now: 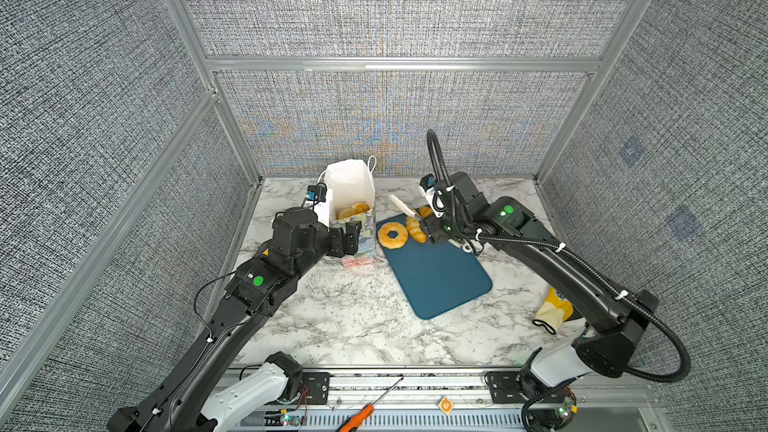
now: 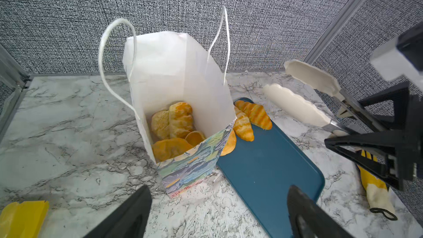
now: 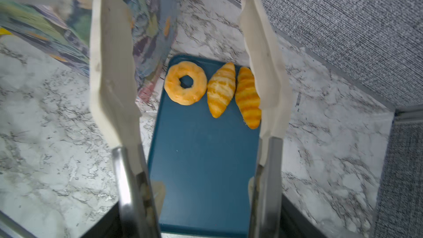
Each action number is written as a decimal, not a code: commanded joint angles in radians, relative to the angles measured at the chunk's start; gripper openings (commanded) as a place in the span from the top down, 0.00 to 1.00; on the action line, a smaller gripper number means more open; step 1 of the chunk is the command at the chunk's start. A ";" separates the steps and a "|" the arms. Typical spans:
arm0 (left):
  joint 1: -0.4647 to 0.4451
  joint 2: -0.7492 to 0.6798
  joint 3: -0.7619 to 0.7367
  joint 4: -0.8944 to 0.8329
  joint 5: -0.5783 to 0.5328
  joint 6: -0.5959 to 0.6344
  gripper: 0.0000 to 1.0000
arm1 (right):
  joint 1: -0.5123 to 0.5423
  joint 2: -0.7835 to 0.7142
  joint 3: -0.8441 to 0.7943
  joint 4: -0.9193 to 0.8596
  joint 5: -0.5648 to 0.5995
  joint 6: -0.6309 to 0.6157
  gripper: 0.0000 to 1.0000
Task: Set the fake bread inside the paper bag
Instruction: 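Move the empty tongs back over the tray with right gripper while left gripper draws back, then lower the open tongs around the croissant farthest from the robot with the right gripper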
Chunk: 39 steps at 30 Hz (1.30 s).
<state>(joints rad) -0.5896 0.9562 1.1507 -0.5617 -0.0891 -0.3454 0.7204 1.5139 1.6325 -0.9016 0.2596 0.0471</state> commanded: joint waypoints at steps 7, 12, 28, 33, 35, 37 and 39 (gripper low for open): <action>-0.072 0.021 -0.047 0.097 0.005 -0.044 0.07 | -0.139 -0.073 -0.195 0.057 0.021 -0.023 0.25; -0.140 0.059 -0.060 0.124 -0.030 -0.052 0.07 | -0.205 -0.083 -0.272 0.076 -0.003 -0.031 0.25; -0.242 0.181 -0.151 0.259 -0.011 -0.111 0.07 | -0.362 0.015 -0.445 0.169 -0.168 0.037 0.25; -0.255 0.213 -0.172 0.288 -0.008 -0.136 0.07 | -0.383 0.079 -0.430 0.184 -0.189 0.041 0.25; -0.259 0.222 -0.178 0.291 -0.011 -0.144 0.06 | -0.387 0.107 -0.418 0.187 -0.192 0.036 0.25; -0.263 0.230 -0.182 0.293 -0.012 -0.151 0.07 | -0.393 0.136 -0.403 0.188 -0.195 0.032 0.26; -0.266 0.233 -0.184 0.295 -0.012 -0.155 0.07 | -0.397 0.159 -0.390 0.191 -0.207 0.028 0.26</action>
<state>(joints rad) -0.8513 1.1858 0.9680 -0.2970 -0.1020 -0.4824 0.3275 1.6535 1.2255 -0.7280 0.0708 0.0769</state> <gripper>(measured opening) 0.934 0.746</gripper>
